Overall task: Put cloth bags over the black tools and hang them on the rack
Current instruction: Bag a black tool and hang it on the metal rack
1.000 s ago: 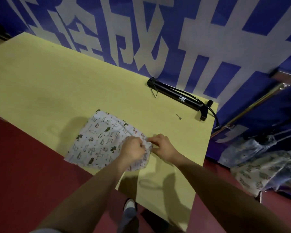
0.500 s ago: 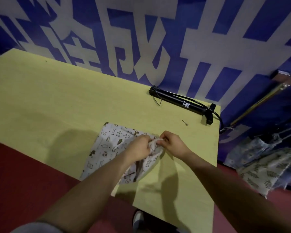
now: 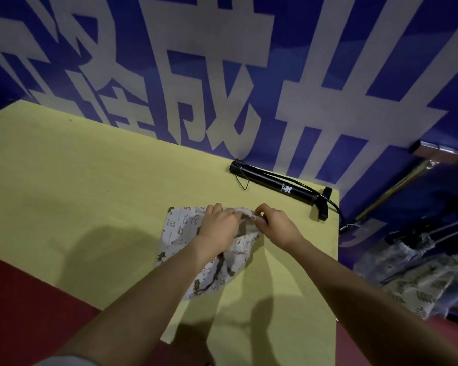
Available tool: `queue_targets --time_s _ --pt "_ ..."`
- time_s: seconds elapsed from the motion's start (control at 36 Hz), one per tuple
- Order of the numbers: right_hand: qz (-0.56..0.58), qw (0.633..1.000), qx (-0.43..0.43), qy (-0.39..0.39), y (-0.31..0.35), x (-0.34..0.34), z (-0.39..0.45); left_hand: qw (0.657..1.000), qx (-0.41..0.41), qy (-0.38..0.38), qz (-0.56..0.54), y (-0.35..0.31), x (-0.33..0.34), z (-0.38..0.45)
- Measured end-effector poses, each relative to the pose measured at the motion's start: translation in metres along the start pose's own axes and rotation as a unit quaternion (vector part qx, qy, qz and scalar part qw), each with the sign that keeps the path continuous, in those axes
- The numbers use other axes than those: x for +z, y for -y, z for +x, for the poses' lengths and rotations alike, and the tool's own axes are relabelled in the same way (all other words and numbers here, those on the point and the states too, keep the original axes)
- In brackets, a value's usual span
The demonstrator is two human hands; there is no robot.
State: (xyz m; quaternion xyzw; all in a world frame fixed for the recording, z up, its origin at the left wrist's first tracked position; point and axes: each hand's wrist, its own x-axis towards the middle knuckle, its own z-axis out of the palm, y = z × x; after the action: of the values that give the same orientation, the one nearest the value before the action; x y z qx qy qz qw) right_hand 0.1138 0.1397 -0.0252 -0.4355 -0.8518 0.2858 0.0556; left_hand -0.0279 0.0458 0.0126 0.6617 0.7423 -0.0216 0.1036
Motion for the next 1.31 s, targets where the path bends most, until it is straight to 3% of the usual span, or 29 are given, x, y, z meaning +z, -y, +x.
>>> queue_targets --time_s 0.19,0.28,0.36,0.42,0.53,0.72,0.86,1.03,1.11,1.22,1.31 --pt "0.098 0.994 0.041 -0.030 -0.021 0.000 0.008 0.997 -0.047 -0.020 -0.054 -0.001 -0.008 0.018" --pt "0.143 0.989 0.025 -0.027 -0.031 -0.004 0.011 0.996 -0.062 -0.005 -0.066 -0.004 -0.006 0.027" --pt "0.185 0.978 0.063 -0.067 -0.050 -0.006 0.014 0.992 -0.072 0.019 -0.103 -0.008 -0.001 0.038" --pt "0.138 0.980 0.106 -0.093 -0.067 -0.005 0.018 0.987 -0.080 0.038 -0.134 -0.012 0.003 0.044" --pt "0.029 0.985 0.165 -0.037 -0.093 0.003 0.025 0.982 -0.086 0.062 -0.156 -0.020 0.011 0.054" --pt "-0.008 0.981 0.185 -0.052 -0.098 0.017 0.040 0.969 -0.079 0.079 -0.220 -0.027 0.019 0.069" --pt "-0.012 0.984 0.169 -0.060 -0.098 0.019 0.044 0.967 -0.058 0.083 -0.235 -0.027 0.023 0.072" --pt "0.241 0.958 0.113 -0.112 -0.072 0.008 0.035 0.967 -0.062 0.118 -0.218 -0.025 0.025 0.073" --pt "0.306 0.941 0.077 -0.124 -0.050 0.005 0.034 0.967 -0.082 0.114 -0.214 -0.024 0.026 0.073" --pt "0.279 0.956 0.048 -0.073 -0.038 0.010 0.030 0.970 -0.100 0.086 -0.204 -0.024 0.023 0.069" --pt "0.196 0.980 0.030 -0.027 -0.031 0.011 0.025 0.971 -0.124 0.064 -0.196 -0.024 0.020 0.065"
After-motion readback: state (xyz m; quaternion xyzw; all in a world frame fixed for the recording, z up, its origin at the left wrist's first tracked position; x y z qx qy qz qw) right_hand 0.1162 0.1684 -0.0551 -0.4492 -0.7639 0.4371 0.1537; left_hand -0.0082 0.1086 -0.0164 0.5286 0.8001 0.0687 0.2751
